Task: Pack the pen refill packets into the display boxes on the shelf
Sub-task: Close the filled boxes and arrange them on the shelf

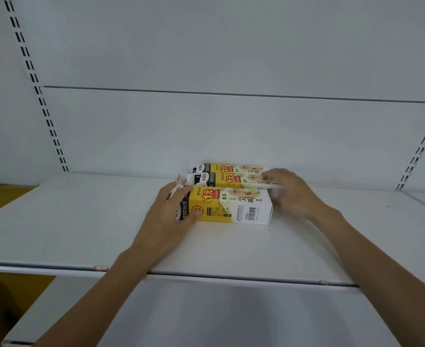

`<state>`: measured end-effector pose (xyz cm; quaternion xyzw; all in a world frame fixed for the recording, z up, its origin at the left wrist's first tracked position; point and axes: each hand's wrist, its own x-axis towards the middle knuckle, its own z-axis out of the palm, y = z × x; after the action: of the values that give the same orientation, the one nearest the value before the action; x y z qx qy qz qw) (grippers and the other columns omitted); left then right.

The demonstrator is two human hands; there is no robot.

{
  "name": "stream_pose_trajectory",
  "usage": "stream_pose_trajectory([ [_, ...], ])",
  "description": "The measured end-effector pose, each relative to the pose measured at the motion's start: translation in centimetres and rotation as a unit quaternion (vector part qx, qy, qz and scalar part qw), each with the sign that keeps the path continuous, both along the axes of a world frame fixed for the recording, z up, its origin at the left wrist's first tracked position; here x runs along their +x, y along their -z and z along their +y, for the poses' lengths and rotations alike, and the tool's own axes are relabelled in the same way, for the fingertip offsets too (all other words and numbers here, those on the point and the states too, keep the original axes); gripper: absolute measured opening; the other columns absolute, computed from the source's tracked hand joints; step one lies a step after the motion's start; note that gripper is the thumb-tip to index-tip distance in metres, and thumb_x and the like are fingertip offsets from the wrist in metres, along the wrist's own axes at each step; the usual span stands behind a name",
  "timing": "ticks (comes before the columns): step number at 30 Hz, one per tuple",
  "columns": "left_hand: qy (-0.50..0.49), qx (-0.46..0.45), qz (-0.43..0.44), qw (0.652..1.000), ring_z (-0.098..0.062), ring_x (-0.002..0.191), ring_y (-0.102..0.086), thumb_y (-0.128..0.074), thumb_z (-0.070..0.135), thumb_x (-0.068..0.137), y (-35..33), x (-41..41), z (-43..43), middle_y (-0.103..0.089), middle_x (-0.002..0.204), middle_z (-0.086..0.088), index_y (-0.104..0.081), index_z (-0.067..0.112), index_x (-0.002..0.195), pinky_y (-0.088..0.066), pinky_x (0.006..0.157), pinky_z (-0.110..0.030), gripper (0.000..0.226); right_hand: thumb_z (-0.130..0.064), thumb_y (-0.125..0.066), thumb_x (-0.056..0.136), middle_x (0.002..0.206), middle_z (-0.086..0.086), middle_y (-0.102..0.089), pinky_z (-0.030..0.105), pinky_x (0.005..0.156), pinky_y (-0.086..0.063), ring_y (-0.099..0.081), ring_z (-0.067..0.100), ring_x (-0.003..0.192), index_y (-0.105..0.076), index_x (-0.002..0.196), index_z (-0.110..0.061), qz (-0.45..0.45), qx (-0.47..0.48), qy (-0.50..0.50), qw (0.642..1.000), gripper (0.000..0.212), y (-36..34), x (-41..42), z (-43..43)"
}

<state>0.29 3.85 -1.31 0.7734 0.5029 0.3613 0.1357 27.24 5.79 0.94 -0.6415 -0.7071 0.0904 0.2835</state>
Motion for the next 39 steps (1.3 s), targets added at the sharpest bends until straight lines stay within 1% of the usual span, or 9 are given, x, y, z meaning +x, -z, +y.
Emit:
stream_pose_trajectory([
  [8, -0.038, 0.007, 0.026, 0.999, -0.021, 0.132, -0.032, -0.056, 0.03, 0.088, 0.1, 0.2, -0.4, -0.028, 0.146, -0.005, -0.039, 0.023, 0.137, -0.029, 0.105, -0.032, 0.052, -0.015, -0.079, 0.071, 0.126, 0.01, -0.045, 0.017, 0.085, -0.026, -0.039, 0.027, 0.12, -0.048, 0.133, -0.009, -0.026, 0.065, 0.052, 0.996, 0.07, -0.6, 1.5, 0.2],
  [14, -0.077, 0.057, 0.051, 0.994, -0.02, 0.133, -0.026, -0.055, 0.034, 0.088, -0.1, 0.6, -0.7, -0.031, 0.146, -0.004, -0.043, 0.023, 0.133, -0.032, 0.104, -0.038, 0.049, -0.019, -0.08, 0.069, 0.108, 0.0, -0.04, 0.018, 0.083, -0.032, -0.046, 0.017, 0.104, -0.055, 0.123, -0.011, 0.097, 0.179, 0.116, 0.972, 0.06, -3.5, 0.2, -2.2],
  [18, -0.011, 0.067, -0.142, 0.988, -0.009, 0.114, -0.044, -0.06, 0.04, 0.084, -3.1, 2.0, -2.4, -0.044, 0.128, 0.009, -0.033, 0.025, 0.137, -0.041, 0.091, -0.026, 0.061, -0.026, -0.08, 0.067, 0.102, -0.002, -0.041, 0.024, 0.074, -0.034, -0.045, 0.018, 0.099, -0.05, 0.105, -0.014, 0.095, 0.204, 0.096, 0.97, 0.05, -4.7, -2.7, -4.9],
  [22, 0.035, 0.011, -0.331, 0.943, 0.009, 0.09, -0.051, -0.063, 0.039, 0.078, -7.3, 4.0, -3.3, -0.045, 0.101, 0.03, -0.014, 0.033, 0.141, -0.046, 0.075, -0.016, 0.08, -0.039, -0.081, 0.062, 0.096, -0.004, -0.046, 0.025, 0.067, -0.044, -0.049, 0.014, 0.088, -0.044, 0.093, -0.02, 0.076, 0.162, 0.013, 0.984, 0.052, -3.2, -7.2, -7.0],
  [25, 0.027, 0.039, -0.358, 0.932, 0.024, 0.073, -0.052, -0.068, 0.029, 0.079, -7.8, 3.8, -2.9, -0.041, 0.093, 0.035, -0.016, 0.034, 0.14, -0.046, 0.063, -0.005, 0.081, -0.055, -0.074, 0.06, 0.1, -0.008, -0.049, 0.03, 0.07, -0.051, -0.053, 0.008, 0.088, -0.044, 0.097, -0.026, 0.096, 0.119, -0.024, 0.988, 0.056, -1.6, -9.2, -8.0],
  [28, 0.047, 0.038, -0.333, 0.941, 0.013, 0.079, -0.058, -0.069, 0.014, 0.079, -7.1, 2.6, -2.5, -0.047, 0.097, 0.03, -0.018, 0.047, 0.134, -0.047, 0.059, -0.007, 0.081, -0.068, -0.056, 0.065, 0.102, -0.018, -0.052, 0.019, 0.075, -0.046, -0.052, 0.0, 0.093, -0.045, 0.101, -0.038, 0.124, 0.133, -0.082, 0.98, 0.048, -1.8, -9.7, -8.6],
  [30, 0.075, 0.044, -0.291, 0.953, 0.003, 0.088, -0.059, -0.068, 0.007, 0.077, -6.6, 1.9, -2.6, -0.049, 0.104, 0.025, -0.02, 0.056, 0.125, -0.05, 0.063, -0.008, 0.084, -0.059, -0.056, 0.072, 0.11, -0.019, -0.055, 0.014, 0.083, -0.044, -0.052, -0.003, 0.103, -0.05, 0.11, -0.035, 0.199, 0.153, -0.108, 0.962, 0.045, -3.0, -9.7, -8.5],
  [33, 0.11, 0.035, -0.28, 0.953, -0.011, 0.093, -0.062, -0.066, -0.001, 0.077, -6.3, 1.0, -2.7, -0.054, 0.113, 0.009, -0.025, 0.058, 0.119, -0.055, 0.071, -0.02, 0.083, -0.035, -0.061, 0.086, 0.119, -0.015, -0.056, 0.021, 0.092, -0.046, -0.052, -0.003, 0.112, -0.053, 0.118, -0.028, 0.267, 0.188, -0.12, 0.938, 0.033, -5.1, -9.8, -7.6],
  [39, 0.177, 0.014, -0.28, 0.943, -0.009, 0.093, -0.063, -0.062, 0.009, 0.071, -6.4, -0.2, -2.6, -0.056, 0.109, 0.005, -0.027, 0.058, 0.117, -0.056, 0.068, -0.025, 0.076, -0.016, -0.057, 0.089, 0.116, -0.008, -0.062, 0.018, 0.083, -0.051, -0.057, 0.005, 0.112, -0.055, 0.116, -0.021, 0.339, 0.178, -0.197, 0.902, 0.027, -6.2, -11.4, -6.6],
])
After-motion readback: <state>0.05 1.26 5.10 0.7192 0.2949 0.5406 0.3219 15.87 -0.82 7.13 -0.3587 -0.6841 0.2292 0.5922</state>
